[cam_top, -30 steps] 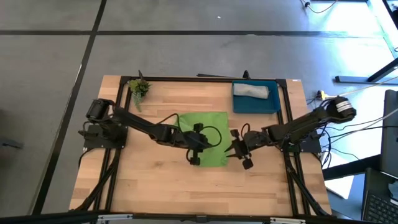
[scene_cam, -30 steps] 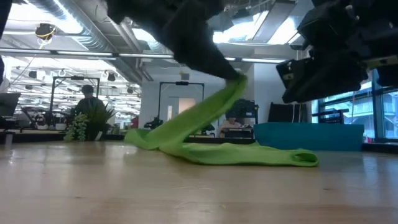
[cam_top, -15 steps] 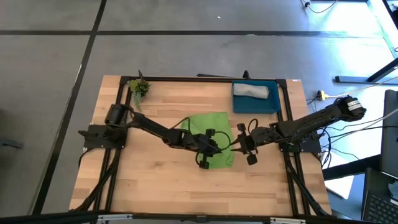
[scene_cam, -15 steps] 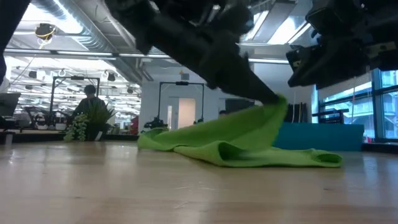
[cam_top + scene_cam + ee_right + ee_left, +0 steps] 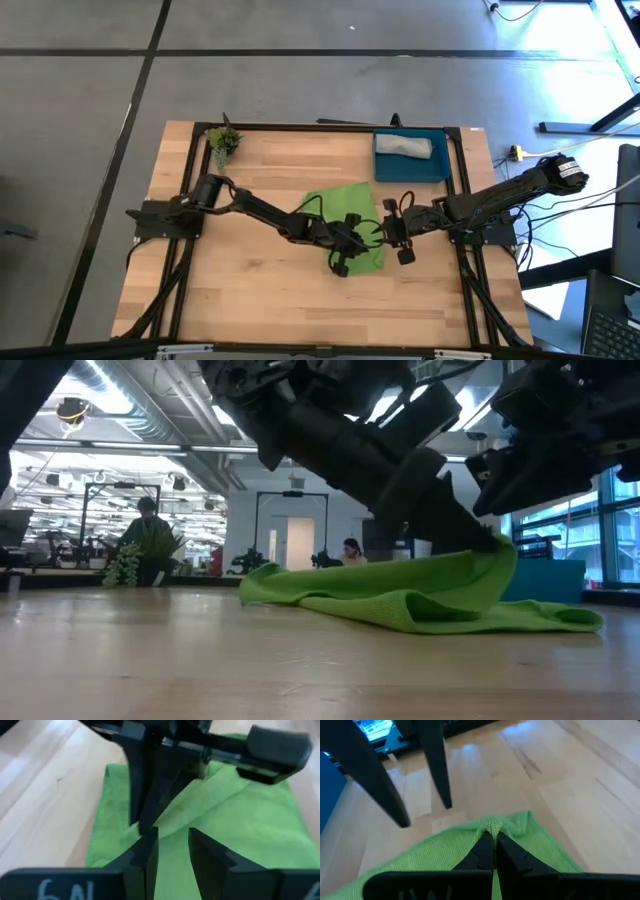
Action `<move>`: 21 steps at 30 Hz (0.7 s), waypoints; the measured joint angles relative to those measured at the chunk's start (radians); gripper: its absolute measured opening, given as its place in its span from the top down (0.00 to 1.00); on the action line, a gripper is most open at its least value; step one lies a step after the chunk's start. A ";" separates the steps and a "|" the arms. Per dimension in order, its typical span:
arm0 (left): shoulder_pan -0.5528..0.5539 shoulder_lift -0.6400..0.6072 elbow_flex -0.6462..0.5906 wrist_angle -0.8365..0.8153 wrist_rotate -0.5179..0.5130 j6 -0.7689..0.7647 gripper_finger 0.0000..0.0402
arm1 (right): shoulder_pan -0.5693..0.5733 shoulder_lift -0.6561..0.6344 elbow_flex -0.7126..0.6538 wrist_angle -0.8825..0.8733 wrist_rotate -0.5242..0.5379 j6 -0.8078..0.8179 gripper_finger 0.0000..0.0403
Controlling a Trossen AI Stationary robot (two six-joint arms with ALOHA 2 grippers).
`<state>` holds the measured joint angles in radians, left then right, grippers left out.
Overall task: Roll microfiber towels into tight, uniform cylinder then place into a basket
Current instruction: Fold the green microfiber cloth
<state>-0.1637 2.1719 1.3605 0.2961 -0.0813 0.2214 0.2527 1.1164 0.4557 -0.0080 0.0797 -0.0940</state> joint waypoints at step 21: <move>0.000 0.000 -0.001 0.007 -0.005 -0.010 0.97 | 0.033 0.000 -0.004 -0.036 -0.074 0.139 0.73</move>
<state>-0.1641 2.1715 1.3594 0.3027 -0.0864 0.2117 0.2859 1.1164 0.4515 -0.0438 0.0052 0.0448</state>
